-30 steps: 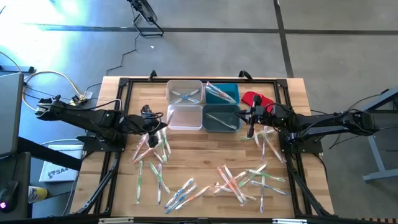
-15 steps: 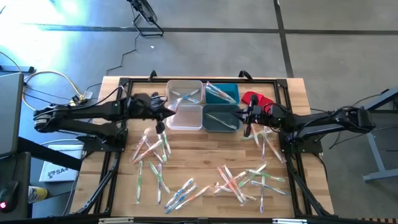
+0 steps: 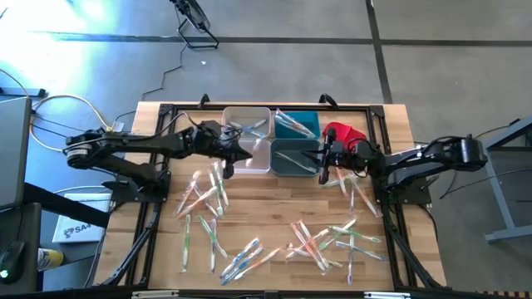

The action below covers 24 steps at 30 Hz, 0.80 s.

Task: Pick & Place Toothbrushes
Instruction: Put the orange toothbrush into the blue bin

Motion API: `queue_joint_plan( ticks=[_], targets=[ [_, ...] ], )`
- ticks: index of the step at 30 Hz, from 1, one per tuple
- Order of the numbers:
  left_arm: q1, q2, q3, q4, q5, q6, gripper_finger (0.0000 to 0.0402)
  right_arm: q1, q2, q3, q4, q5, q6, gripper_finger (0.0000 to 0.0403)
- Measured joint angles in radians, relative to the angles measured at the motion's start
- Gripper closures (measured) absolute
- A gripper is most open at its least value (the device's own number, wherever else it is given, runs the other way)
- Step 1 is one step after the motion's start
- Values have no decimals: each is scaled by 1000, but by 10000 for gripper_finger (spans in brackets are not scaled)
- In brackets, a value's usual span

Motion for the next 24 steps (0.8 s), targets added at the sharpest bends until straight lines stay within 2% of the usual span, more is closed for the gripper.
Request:
queue_joint_plan(
  ticks=[6,14,17,24],
  targets=[
    [22,53,-1,79,10,-12,401,0,72,52,20,2,28,399],
    [47,55,-1,90,25,-64,401,0,216,161,12,6,26,392],
    [45,55,-1,91,25,-64,401,0,270,195,11,6,2,365],
    [45,55,-1,91,25,-72,401,0,377,278,10,5,-2,275]
  ],
)
